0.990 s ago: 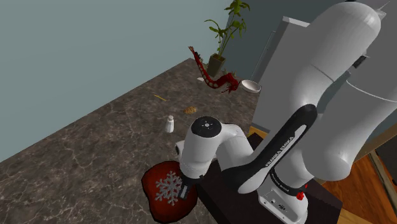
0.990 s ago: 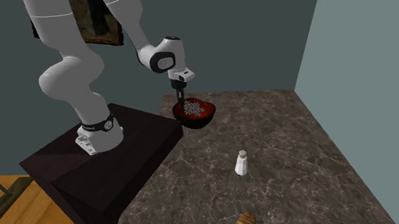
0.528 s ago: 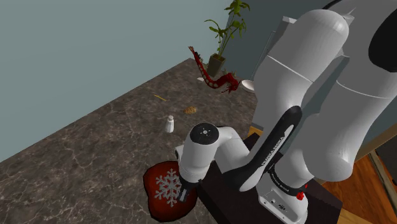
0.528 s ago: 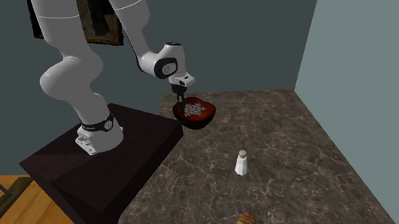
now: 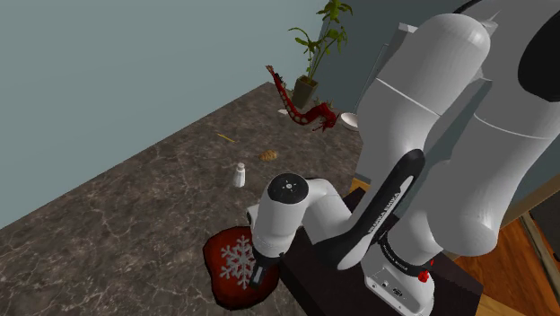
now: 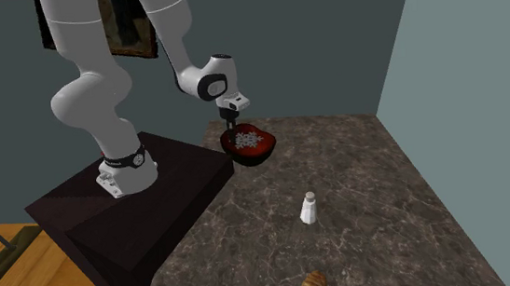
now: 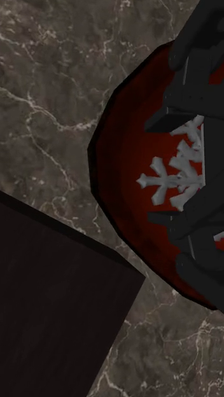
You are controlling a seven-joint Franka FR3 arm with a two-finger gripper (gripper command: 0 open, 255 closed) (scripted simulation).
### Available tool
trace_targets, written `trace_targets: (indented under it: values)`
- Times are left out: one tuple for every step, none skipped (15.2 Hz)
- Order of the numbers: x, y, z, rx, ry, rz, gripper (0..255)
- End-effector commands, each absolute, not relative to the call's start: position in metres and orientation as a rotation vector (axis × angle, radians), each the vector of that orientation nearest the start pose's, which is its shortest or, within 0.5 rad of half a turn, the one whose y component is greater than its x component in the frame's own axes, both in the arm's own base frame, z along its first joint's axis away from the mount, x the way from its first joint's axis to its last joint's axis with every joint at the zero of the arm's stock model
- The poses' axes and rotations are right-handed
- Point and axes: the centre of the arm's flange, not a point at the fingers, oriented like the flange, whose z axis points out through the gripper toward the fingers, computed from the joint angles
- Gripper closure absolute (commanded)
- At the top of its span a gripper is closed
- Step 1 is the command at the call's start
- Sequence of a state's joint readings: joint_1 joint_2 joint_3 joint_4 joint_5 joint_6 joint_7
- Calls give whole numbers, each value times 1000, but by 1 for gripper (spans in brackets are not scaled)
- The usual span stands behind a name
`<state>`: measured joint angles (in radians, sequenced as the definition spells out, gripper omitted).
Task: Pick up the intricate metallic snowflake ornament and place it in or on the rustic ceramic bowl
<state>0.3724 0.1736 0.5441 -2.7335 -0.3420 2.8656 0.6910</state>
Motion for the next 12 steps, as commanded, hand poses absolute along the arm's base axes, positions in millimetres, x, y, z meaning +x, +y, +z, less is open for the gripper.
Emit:
trace_targets:
  values:
    - [213,328,176,-3026,-852,0,0]
    - [213,328,176,-3026,-852,0,0]
    - [213,328,176,-3026,-852,0,0]
    - [213,328,190,-3026,-852,0,0]
    - [213,328,203,-3026,-852,0,0]
    - [213,328,216,-3026,-852,0,0]
    - [213,328,226,-3026,-852,0,0]
    - [213,328,226,-3026,-852,0,0]
    - [213,328,226,-3026,-852,0,0]
    - [213,328,226,-3026,-852,0,0]
    - [213,328,226,-3026,-852,0,0]
    - [213,328,226,-3026,-852,0,0]
